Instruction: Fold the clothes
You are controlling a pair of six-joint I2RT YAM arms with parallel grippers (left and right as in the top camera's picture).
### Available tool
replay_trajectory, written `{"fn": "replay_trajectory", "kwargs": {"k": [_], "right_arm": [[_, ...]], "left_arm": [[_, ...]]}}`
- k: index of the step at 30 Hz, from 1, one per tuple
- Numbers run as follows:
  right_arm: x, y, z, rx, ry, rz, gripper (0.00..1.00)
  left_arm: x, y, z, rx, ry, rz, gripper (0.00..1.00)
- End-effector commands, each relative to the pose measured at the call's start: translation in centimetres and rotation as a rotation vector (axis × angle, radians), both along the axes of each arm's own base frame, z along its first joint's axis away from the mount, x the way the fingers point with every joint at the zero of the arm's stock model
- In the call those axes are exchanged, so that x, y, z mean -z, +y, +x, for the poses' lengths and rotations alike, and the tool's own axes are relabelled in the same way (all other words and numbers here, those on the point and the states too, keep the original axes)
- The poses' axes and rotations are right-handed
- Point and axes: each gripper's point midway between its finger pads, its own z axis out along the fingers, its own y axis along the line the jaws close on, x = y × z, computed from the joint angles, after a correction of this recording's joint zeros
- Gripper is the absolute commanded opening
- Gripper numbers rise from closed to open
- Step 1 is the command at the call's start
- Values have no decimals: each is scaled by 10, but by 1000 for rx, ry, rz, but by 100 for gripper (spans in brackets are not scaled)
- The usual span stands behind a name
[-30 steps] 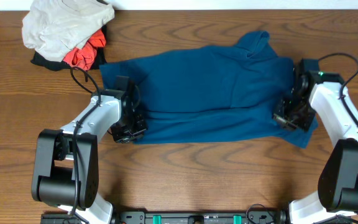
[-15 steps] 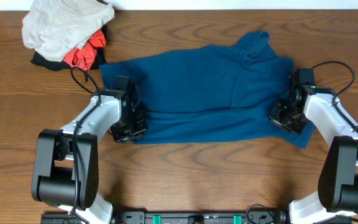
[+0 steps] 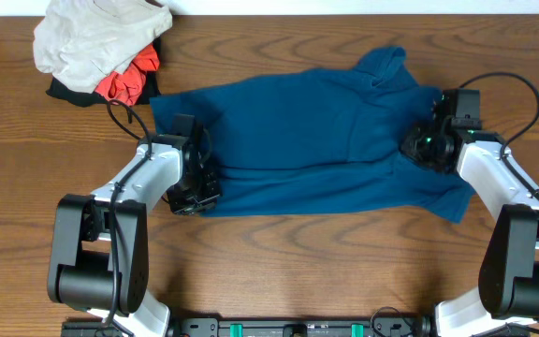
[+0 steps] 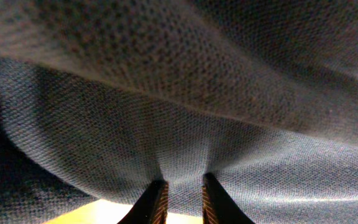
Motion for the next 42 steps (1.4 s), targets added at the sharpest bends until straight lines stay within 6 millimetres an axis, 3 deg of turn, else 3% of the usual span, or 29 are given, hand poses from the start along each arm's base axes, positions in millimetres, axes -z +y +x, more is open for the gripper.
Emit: {"fn": "replay_trajectory", "kwargs": {"k": [1, 4, 7, 11, 15, 19, 24, 29, 42], "right_arm": [[-11, 12, 12, -22, -65, 84, 17], [-23, 15, 28, -68, -155, 60, 18], [-34, 9, 31, -78, -145, 24, 13], [-59, -13, 12, -63, -27, -102, 11], [-72, -18, -26, -50, 130, -144, 4], [-55, -16, -72, 14, 329, -107, 1], [-9, -12, -95, 47, 386, -77, 2], [23, -3, -89, 35, 300, -27, 2], [39, -5, -59, 49, 185, -28, 6]], "left_arm": [[12, 5, -11, 24, 42, 25, 20], [12, 5, -11, 24, 42, 25, 20], [12, 5, -11, 24, 43, 25, 20], [12, 5, -13, 24, 50, 26, 20], [12, 5, -12, 24, 49, 26, 20], [12, 5, -12, 24, 49, 26, 20], [12, 5, -12, 24, 45, 25, 21], [12, 5, -12, 24, 48, 26, 21], [12, 5, -12, 24, 49, 26, 21]]}}
